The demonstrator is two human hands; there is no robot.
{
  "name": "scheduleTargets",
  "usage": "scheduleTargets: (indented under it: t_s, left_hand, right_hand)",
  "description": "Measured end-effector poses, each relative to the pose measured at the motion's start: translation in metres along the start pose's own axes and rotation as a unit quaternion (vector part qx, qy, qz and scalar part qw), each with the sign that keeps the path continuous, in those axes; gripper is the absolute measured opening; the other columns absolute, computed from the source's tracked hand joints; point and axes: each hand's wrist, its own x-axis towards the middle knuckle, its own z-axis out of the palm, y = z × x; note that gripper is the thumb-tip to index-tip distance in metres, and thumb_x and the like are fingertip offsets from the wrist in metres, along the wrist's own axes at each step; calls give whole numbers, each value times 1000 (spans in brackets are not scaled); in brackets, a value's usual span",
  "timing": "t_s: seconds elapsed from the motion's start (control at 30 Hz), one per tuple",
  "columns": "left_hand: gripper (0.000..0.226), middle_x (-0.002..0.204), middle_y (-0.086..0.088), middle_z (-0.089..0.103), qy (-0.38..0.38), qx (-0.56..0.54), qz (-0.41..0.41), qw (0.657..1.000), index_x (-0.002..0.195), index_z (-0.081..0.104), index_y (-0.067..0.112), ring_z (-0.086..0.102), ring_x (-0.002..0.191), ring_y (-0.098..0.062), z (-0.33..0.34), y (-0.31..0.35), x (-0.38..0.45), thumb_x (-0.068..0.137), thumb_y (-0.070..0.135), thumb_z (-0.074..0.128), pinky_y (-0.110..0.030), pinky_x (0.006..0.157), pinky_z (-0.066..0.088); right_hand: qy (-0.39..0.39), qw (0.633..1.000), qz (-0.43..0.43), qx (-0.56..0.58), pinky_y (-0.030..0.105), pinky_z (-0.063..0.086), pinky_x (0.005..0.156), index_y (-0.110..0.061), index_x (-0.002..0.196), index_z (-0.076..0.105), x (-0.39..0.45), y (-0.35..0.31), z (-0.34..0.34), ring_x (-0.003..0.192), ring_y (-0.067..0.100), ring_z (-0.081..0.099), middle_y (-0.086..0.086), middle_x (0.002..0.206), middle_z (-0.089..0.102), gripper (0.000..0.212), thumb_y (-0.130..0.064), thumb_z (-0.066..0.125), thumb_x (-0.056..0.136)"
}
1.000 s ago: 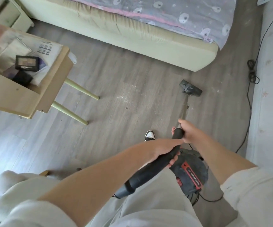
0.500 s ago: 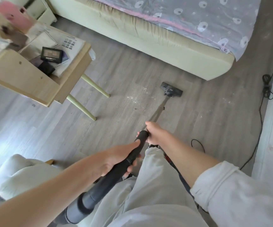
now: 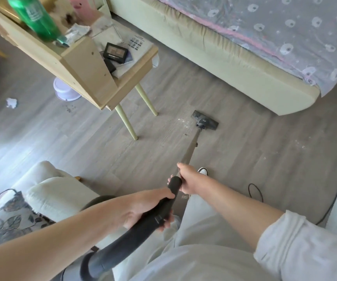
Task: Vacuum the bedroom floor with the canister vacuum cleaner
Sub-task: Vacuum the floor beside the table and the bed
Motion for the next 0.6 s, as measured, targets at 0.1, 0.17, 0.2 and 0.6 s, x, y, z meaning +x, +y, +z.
scheduleTargets:
  t_s: [0.1, 0.17, 0.2, 0.6]
  left_hand:
    - [35, 75, -12, 71, 3, -38, 27, 999, 101, 56, 5, 65, 57, -22, 23, 24, 36, 99, 40, 58, -29, 54, 56]
    - [42, 76, -12, 71, 12, -60, 42, 997, 107, 55, 6, 65, 58, -21, 35, 49, 61, 98, 47, 61, -31, 57, 57]
    - [44, 76, -12, 71, 16, -70, 47, 996, 108, 56, 7, 65, 58, -21, 40, 60, 70, 97, 49, 62, -30, 57, 57]
    - [38, 61, -7, 61, 58, -138, 26, 988, 98, 56, 7, 54, 42, -17, 52, 128, 96, 102, 45, 57, -23, 45, 50]
  right_hand:
    - [29, 999, -13, -15, 38, 56, 57, -9, 117, 41, 6, -25, -22, 58, 28, 63, 14, 85, 52, 40, -42, 53, 98]
    - [45, 999, -17, -23, 41, 58, 69, -8, 116, 41, 15, -47, -39, 59, 29, 63, 15, 87, 53, 39, -41, 53, 98]
    - [55, 998, -16, -31, 41, 59, 77, -9, 112, 44, 17, -57, -47, 60, 30, 64, 15, 88, 53, 36, -41, 52, 99]
    - [91, 981, -68, -156, 34, 55, 69, -11, 91, 52, 50, -144, -64, 78, 22, 55, 8, 83, 52, 13, -22, 51, 98]
